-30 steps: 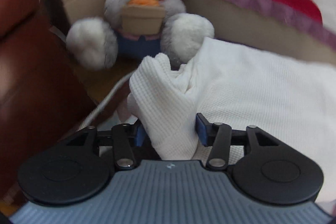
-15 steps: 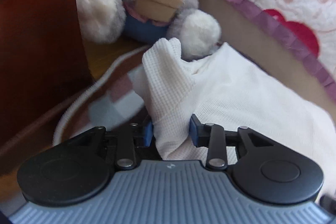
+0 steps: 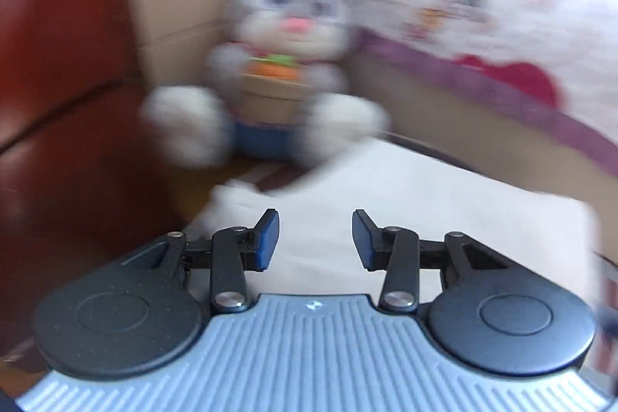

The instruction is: Fold clothes

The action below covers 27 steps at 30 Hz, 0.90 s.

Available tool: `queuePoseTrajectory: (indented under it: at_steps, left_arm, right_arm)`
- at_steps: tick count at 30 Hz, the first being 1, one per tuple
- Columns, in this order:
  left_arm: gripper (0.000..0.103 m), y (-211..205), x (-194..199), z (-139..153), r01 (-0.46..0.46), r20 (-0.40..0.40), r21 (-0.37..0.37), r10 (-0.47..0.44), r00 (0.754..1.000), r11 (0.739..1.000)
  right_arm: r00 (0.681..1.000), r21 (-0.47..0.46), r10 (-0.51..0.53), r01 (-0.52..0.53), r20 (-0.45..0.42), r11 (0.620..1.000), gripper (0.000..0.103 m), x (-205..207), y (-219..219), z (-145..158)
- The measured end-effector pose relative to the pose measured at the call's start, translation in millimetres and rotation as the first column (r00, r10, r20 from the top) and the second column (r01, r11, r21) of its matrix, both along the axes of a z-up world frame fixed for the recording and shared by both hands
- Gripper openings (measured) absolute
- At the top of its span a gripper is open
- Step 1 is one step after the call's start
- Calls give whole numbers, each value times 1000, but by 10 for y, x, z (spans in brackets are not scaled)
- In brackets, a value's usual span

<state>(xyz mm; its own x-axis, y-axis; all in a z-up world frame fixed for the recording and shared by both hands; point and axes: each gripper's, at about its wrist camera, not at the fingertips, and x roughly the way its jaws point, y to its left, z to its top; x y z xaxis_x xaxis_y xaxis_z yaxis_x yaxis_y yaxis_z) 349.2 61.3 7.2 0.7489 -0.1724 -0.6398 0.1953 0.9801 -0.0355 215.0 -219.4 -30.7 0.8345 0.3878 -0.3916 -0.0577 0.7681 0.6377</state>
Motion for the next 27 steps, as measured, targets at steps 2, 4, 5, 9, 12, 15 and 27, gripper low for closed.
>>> queuePoseTrajectory:
  at_steps: [2,4,5,9,12,15,27]
  left_arm:
    - [48,-155,-138,-33,108,-11,-63,-108,994,992]
    - [52,-252,-199,-208,156,-46,-149,-164,985,976]
    - [54,-289,-229,-288,172,-58,-185,-186,981,968]
    - [54,-230,-334,-472,127,-54,-187,-140,989,974]
    - [54,-299,-480,-516,131,-53,-114,-138,989,985]
    - [55,-365,-534,-545,123,-46,-54,-126,991,991]
    - [76,-313,-922,-608,9,-28,14,-9,1000,1000]
  right_arm:
    - [996,-55,-72,74,43,996,44,185,-59,45]
    - [993,-173,-102,112,67,978,43,365,30,51]
    - [991,-230,-102,119,83,966,42,443,82,38]
    - [991,-374,-51,95,125,922,37,644,167,-222]
    - [988,-428,-76,128,137,895,36,625,206,-408]
    - [985,-420,-90,145,149,896,36,536,200,-507]
    - [985,-261,-130,156,114,953,53,-166,215,-469]
